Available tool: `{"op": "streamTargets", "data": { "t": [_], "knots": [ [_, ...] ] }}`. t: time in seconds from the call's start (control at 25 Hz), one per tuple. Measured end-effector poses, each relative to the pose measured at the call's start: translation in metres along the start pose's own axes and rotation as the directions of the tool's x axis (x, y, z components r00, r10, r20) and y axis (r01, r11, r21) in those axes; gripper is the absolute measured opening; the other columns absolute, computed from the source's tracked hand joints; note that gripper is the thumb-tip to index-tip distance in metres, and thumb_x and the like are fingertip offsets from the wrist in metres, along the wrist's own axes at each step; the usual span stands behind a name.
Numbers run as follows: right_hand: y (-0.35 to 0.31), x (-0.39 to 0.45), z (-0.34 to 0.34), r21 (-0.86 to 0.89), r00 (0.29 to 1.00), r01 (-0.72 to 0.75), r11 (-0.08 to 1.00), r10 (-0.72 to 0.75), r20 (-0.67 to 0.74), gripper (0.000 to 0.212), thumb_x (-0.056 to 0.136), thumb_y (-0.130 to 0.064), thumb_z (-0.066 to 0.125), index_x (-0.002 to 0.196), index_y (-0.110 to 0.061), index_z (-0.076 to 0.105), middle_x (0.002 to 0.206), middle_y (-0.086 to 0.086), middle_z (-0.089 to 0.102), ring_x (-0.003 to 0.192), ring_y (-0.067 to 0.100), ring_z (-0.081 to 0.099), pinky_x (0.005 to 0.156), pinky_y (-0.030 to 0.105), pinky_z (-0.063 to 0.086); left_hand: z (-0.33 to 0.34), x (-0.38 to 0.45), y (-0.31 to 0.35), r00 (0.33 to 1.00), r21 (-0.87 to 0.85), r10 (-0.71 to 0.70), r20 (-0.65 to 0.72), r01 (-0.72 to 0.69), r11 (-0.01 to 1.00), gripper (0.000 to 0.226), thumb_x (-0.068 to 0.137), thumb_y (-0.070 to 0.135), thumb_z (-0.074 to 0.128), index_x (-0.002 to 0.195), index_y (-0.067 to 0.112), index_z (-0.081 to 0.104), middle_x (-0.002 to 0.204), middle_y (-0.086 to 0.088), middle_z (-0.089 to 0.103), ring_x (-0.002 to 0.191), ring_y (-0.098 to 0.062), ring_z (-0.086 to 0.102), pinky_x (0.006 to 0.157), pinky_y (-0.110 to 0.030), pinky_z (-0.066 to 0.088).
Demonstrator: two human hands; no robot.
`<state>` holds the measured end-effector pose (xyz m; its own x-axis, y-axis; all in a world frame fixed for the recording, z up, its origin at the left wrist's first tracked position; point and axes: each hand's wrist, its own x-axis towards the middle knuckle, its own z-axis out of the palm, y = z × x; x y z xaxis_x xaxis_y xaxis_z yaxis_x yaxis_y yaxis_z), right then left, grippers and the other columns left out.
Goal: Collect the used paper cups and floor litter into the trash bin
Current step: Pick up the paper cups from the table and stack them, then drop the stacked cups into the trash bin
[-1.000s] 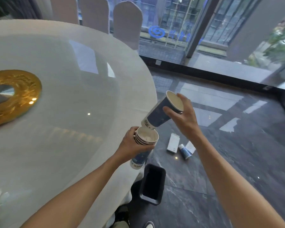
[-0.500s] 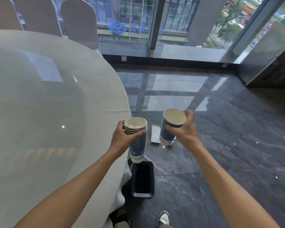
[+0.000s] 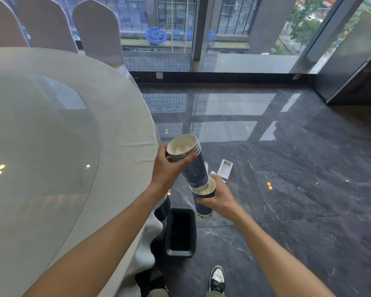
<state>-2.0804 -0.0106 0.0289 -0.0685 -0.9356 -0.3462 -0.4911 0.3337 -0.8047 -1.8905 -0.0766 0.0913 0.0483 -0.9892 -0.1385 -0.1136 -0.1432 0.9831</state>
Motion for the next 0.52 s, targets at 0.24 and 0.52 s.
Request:
{"op": "streamTargets", "data": {
  "t": [0.24,0.52],
  "knots": [
    [0.015,0.015,-0.023,0.16,0.995,0.033,0.987,-0.048,0.091,0.074,0.061,-0.033,0.092,0.124,-0.032,0.053,0.11,-0.013,0.07,0.101,0.002,0.07,0.086,0.031,0.061,0.045,-0.022,-0.035,0.974,0.154,-0.156,0.162,0.131,0.979,0.073,0.073,0.035,0.094,0.133,0.024,0.054,0.12,0.011,0.069,0.11,-0.006,0.068,0.086,-0.014,0.054],
    [0.057,0.04,-0.016,-0.034,0.966,0.045,0.998,-0.035,0.256,0.09,0.059,-0.041,0.089,0.136,-0.047,0.044,0.123,-0.005,0.047,0.112,0.006,0.056,0.099,0.035,0.05,0.067,-0.04,-0.1,0.863,0.04,-0.505,-0.01,0.505,0.862,0.031,0.105,0.044,0.05,0.106,0.024,0.073,0.105,-0.004,0.078,0.104,-0.028,0.075,0.094,-0.053,0.061]
  ]
}}
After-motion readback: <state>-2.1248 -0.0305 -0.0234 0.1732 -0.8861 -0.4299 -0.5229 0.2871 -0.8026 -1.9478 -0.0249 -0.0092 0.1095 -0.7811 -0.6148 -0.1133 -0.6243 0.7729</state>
